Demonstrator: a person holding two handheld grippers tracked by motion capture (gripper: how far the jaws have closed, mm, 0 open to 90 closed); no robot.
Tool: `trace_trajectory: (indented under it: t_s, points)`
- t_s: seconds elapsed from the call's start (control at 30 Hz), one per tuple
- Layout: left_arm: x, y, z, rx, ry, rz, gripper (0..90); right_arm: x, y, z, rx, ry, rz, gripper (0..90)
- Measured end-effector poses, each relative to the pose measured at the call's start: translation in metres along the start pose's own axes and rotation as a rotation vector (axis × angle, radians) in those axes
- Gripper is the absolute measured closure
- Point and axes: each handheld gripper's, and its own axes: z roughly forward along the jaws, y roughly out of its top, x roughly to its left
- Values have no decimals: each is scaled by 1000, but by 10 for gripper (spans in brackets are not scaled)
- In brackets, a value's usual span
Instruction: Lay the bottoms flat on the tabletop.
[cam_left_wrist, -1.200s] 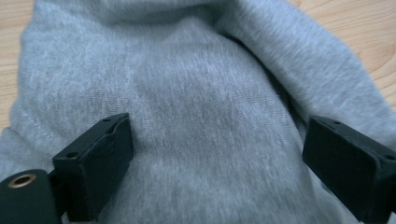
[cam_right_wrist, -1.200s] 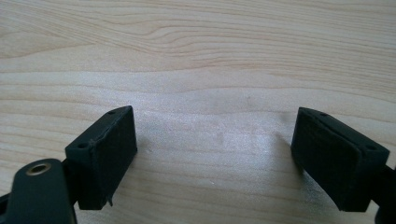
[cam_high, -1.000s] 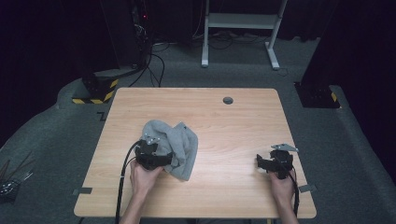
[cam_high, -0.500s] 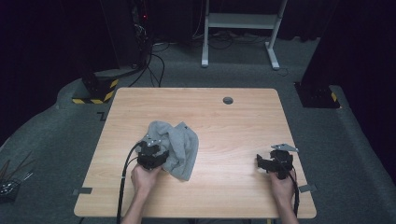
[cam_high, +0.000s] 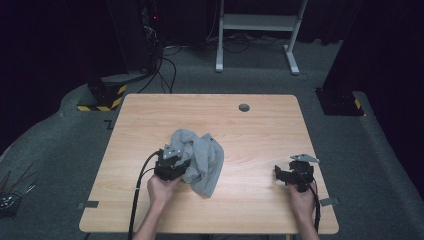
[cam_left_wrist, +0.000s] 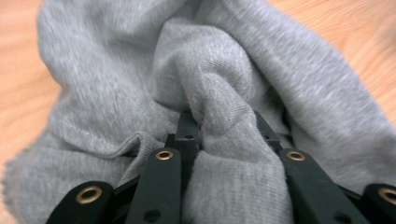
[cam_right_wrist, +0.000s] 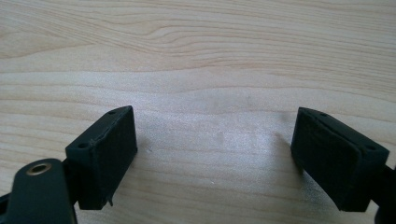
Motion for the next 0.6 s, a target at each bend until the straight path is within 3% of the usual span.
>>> trace_trajectory:
  t_s: [0.1, 0.47, 0.6]
  points:
    - [-7, 7, 3, -3, -18, 35, 716, 0, 0, 0, 0, 0, 0, 144]
    - [-33, 29, 15, -54, -120, 101, 712, 0, 0, 0, 1, 0, 3, 144]
    - [-39, 29, 33, -16, -120, 128, 674, 0, 0, 0, 1, 0, 3, 144]
